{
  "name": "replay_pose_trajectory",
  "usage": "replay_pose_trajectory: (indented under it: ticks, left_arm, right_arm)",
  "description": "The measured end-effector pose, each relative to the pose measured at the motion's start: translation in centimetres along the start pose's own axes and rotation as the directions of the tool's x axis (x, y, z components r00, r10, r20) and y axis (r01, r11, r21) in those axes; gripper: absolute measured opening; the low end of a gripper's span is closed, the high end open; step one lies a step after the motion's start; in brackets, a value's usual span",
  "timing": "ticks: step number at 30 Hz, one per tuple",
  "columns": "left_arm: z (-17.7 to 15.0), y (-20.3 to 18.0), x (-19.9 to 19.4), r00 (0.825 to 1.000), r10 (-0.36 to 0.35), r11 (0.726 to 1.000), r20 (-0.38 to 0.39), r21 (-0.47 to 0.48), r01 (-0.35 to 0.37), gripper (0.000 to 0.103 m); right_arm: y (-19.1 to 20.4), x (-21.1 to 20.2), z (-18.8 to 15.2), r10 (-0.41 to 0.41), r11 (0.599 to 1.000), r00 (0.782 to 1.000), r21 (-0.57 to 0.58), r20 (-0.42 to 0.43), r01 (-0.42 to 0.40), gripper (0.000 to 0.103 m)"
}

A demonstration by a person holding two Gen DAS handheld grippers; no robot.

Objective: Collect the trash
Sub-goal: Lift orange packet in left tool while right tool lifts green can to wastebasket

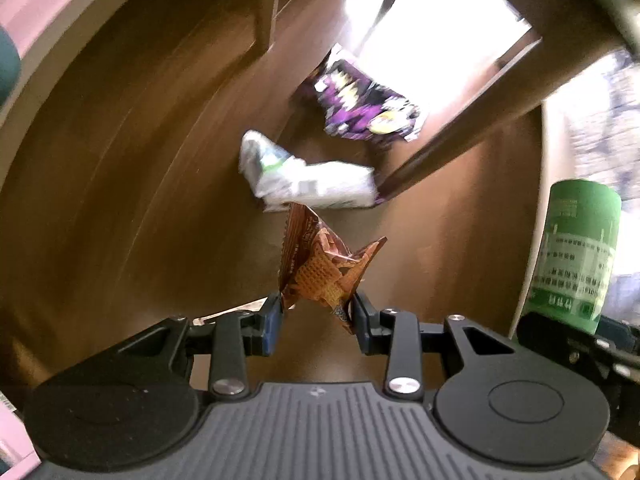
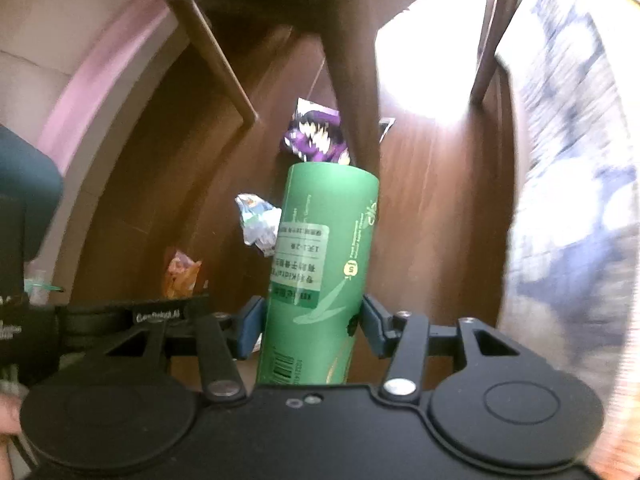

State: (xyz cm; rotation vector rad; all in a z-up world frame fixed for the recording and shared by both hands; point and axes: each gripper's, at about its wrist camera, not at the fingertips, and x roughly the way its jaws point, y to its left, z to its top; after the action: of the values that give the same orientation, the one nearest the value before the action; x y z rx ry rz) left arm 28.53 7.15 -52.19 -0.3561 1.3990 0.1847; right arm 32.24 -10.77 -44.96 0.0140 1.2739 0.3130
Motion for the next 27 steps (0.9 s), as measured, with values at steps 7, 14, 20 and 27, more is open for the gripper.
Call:
replay_pose_trajectory:
  ticks: [7,14,20,27]
  left_arm:
    - [2.2,-4.0,-11.1,0.997,-0.064,0.998,0.040,0.013,0.064,0.036]
    - [3.7,-7.6,-22.0,0.987,-0.131,0.986,0.097,0.112,0.120,0.036]
    - [5.5,-9.7,-30.1,0.976,-0.167,0.972,0.139,0.188,0.140,0.036]
    - [8.6,-12.7,-38.3,0.942,-0.217,0.950,0.257,0.279,0.143,0.036]
  right_arm:
    - [0.0,-10.3,2.5,0.012,1.000,0.999,0.009,0.035,-0.012,0.051]
    - [1.2,-20.8,5.9,0.030,0.999,0.993,-0.041,0.110,-0.026,0.051]
    - [1.8,-27.5,9.3,0.015,0.997,0.982,-0.076,0.188,-0.001,0.051]
    - [3.1,-34.1,14.2,0.000,0.990,0.953,-0.135,0.304,0.043,0.051]
